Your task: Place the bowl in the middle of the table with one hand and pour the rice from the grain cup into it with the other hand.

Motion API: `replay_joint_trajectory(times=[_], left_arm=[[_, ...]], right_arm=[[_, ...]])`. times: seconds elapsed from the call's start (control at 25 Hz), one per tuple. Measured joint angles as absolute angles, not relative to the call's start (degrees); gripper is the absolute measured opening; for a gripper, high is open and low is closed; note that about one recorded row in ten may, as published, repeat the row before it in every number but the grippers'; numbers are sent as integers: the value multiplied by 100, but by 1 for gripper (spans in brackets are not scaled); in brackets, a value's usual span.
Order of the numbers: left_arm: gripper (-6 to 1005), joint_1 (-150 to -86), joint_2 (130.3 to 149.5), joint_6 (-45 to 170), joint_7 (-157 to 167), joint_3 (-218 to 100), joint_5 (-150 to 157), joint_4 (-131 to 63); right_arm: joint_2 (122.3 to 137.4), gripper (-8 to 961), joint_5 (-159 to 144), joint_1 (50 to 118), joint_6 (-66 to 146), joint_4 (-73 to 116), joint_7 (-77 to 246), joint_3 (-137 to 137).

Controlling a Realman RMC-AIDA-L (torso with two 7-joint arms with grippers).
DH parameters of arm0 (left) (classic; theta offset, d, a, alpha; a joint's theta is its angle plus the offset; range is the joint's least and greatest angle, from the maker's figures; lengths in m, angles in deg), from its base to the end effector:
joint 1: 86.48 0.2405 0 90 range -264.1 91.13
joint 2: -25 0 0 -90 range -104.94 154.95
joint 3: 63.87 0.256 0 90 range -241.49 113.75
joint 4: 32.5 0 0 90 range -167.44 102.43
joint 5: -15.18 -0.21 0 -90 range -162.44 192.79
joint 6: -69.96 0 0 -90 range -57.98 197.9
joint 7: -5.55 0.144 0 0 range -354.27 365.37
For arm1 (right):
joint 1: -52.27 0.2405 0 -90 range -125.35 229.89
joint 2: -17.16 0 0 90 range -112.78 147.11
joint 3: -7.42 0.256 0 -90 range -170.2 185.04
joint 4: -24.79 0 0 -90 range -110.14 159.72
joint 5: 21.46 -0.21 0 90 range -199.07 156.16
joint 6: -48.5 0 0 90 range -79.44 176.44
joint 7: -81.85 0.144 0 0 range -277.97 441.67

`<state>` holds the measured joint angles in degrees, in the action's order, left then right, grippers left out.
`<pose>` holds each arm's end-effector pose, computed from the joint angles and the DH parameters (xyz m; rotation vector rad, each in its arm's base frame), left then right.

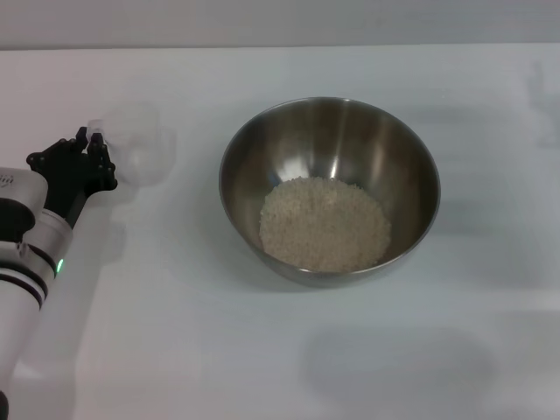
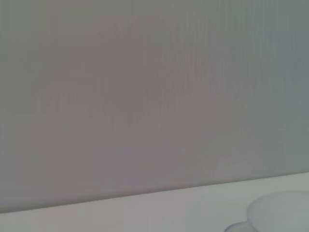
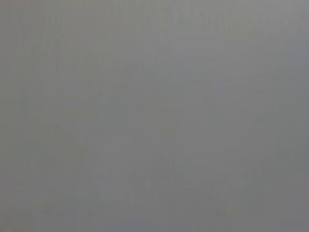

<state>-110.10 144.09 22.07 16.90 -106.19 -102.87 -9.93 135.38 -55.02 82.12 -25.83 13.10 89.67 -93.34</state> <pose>-0.3182 0.3358 -0.0627 -1.7081 -0.6264 -0.4366 0.2953 0.3712 0.0547 -1.2944 0.3695 0.8897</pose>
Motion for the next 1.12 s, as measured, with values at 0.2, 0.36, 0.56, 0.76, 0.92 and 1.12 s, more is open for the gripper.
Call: replay_joint_trajectory(times=[0.2,0.36,0.56,0.76,0.92,1.12], left_arm=[[85,-10836,14377,2125,1687,-10611,-10317,-825],[336,-10650,14373,1900,1677,-10532,-10334,-797],[559,-10254,14373,1212,1614,-10177,-10339,-789],[703,-9819,14372,24,1158,-9702,-10340,-849],[748,-9734,14371,-822,797,-9551,-10340,-914],[759,-9930,14391,-1050,641,-9534,-10325,-945]], right_arm=[[13538,532,-5500,8201,-2586,1310,8977,-9339],[13538,531,-5496,8207,-2561,1330,8978,-9328],[13538,533,-5494,8216,-2542,1361,8959,-9303],[13582,532,-5494,8111,-2535,1374,8952,-9308],[13618,531,-5494,7982,-2524,1393,8974,-9339],[13671,532,-5494,7836,-2476,1491,8984,-9595]])
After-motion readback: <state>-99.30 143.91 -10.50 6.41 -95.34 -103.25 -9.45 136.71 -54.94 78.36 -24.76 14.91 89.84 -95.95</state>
